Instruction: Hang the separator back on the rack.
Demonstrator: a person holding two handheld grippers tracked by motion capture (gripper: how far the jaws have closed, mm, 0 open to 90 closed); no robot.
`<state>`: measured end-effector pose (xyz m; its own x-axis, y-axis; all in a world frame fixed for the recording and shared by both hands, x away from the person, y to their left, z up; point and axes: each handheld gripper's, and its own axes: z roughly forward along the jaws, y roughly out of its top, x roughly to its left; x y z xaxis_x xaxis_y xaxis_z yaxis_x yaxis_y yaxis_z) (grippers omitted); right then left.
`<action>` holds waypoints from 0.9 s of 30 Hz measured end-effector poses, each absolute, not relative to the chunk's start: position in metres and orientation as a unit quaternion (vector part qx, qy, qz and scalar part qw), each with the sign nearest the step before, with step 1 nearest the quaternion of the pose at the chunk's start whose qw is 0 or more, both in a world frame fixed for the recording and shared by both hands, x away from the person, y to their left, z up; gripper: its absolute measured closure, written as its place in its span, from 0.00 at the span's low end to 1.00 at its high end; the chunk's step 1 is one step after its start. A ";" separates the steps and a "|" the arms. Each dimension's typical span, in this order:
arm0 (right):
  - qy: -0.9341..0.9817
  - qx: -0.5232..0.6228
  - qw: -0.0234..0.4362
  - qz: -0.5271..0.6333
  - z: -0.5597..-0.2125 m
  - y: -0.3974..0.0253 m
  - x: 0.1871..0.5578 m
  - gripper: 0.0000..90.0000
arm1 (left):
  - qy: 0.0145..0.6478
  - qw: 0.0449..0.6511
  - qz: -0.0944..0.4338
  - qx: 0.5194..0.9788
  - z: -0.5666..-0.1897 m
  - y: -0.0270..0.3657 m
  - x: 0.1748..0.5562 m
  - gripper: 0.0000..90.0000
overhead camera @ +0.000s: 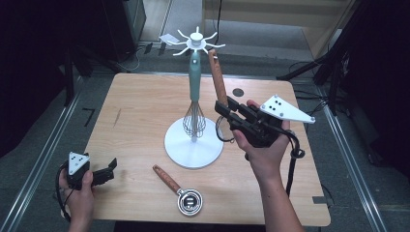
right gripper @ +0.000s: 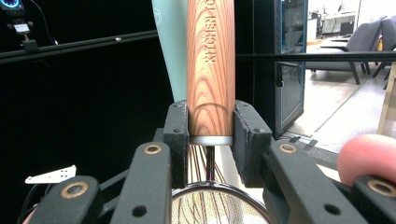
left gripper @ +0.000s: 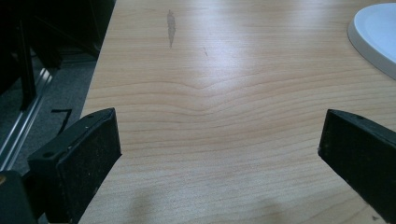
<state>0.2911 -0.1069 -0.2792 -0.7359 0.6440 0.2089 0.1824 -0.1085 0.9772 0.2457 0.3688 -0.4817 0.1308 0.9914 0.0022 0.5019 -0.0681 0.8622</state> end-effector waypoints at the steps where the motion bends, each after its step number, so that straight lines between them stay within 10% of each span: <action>1: 0.646 0.319 0.173 0.672 -0.280 -0.106 0.292 0.79 | 0.571 0.374 0.328 0.653 -0.482 0.369 0.246 0.00; 27: 0.659 0.337 0.172 0.650 -0.285 -0.105 0.307 0.81 | 0.571 0.373 0.329 0.653 -0.482 0.369 0.246 0.00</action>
<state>0.3067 -0.1051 -0.2849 -0.7133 0.6684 0.2110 0.2203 -0.0720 0.9728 0.2458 0.3686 -0.4818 0.1307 0.9914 0.0032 0.5007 -0.0688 0.8629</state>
